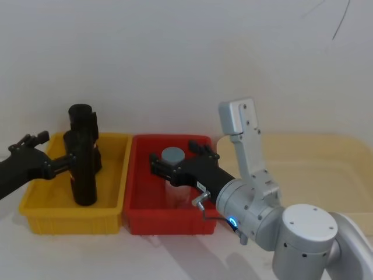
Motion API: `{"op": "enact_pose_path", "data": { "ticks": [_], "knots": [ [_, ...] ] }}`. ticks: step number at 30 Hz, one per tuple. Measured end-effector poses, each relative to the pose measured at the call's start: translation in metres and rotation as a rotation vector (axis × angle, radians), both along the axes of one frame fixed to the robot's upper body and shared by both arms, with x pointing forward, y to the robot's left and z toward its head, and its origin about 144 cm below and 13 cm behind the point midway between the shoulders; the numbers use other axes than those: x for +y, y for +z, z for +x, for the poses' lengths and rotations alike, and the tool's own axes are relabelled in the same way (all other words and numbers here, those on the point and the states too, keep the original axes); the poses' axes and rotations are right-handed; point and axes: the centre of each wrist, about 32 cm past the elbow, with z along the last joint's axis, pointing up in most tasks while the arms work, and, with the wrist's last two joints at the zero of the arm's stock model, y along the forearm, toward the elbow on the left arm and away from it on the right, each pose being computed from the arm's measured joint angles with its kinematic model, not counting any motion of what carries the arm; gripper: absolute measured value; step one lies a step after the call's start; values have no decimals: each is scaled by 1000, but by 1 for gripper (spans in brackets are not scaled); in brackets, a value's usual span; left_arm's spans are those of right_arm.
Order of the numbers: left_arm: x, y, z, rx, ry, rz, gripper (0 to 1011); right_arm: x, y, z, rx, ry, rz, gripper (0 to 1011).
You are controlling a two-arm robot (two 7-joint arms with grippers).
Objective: Pick up the garbage bag with the one hand and transfer it to the other hand.
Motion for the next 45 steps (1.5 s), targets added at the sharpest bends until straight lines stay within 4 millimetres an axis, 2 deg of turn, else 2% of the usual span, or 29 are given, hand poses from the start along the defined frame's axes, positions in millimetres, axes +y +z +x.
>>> {"op": "enact_pose_path", "data": {
  "ticks": [14,26,45],
  "knots": [
    [-7,-11,27,31,8,-8,1000,-6,-10,13,41,-6,-13,1001],
    [-16,-12,50,32,-26,-30,1000,-9,-18,24,68,4,-38,1001],
    [-19,-12,62,47,-69,-35,1000,-11,-35,43,95,16,-109,1001]
  ]
}}
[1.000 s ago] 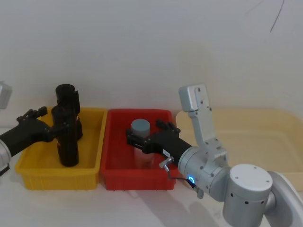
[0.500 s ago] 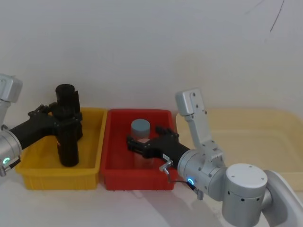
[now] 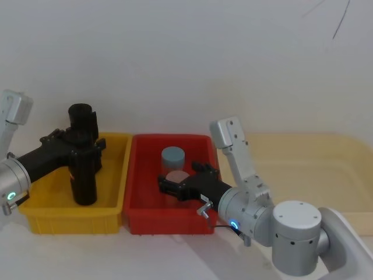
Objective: Pick up the garbage bag with the one hand and transfer it to the other hand.
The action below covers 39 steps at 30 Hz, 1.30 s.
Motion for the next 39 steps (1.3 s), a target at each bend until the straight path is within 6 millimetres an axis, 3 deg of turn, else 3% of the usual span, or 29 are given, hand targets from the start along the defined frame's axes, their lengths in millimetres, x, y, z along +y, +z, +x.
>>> {"op": "enact_pose_path", "data": {
  "ticks": [13,32,39],
  "knots": [
    [-1,0,2,3,-8,0,1000,-3,-4,17,12,13,-34,1001],
    [-1,0,3,4,-11,-1,1000,-2,-6,24,68,29,-60,1001],
    [-1,0,3,4,-12,-1,845,-2,-7,25,77,32,-64,856]
  ]
}}
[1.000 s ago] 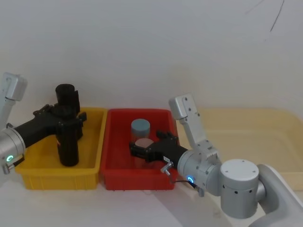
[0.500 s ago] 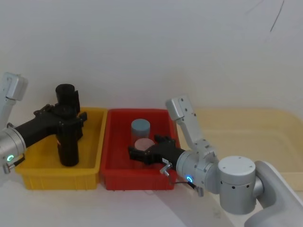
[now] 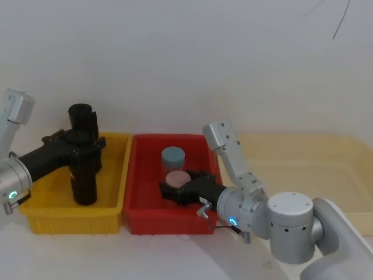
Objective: Pick up the garbage bag with the one hand and transfer it to the other hand.
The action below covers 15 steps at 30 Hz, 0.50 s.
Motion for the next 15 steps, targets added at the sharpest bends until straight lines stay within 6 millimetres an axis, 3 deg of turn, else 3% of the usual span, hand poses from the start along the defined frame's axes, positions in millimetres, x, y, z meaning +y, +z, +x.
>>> {"op": "enact_pose_path", "data": {
  "ticks": [8,15],
  "knots": [
    [0,0,0,0,0,0,609,0,0,1,3,1,-2,655],
    [0,0,0,0,0,0,557,0,0,1,5,1,-3,651]
  ]
}}
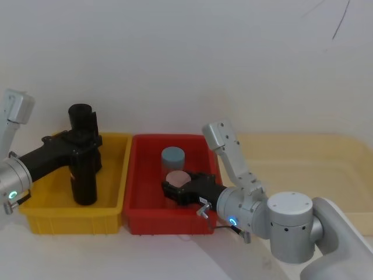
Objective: Pick up the garbage bag with the one hand and transfer it to the other hand.
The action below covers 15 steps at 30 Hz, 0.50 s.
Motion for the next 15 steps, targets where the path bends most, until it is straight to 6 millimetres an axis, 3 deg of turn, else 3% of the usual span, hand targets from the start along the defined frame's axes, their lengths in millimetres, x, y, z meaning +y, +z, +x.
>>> {"op": "enact_pose_path", "data": {
  "ticks": [15],
  "knots": [
    [-3,4,0,-25,4,11,557,0,6,-2,-23,7,0,651]
  ]
}}
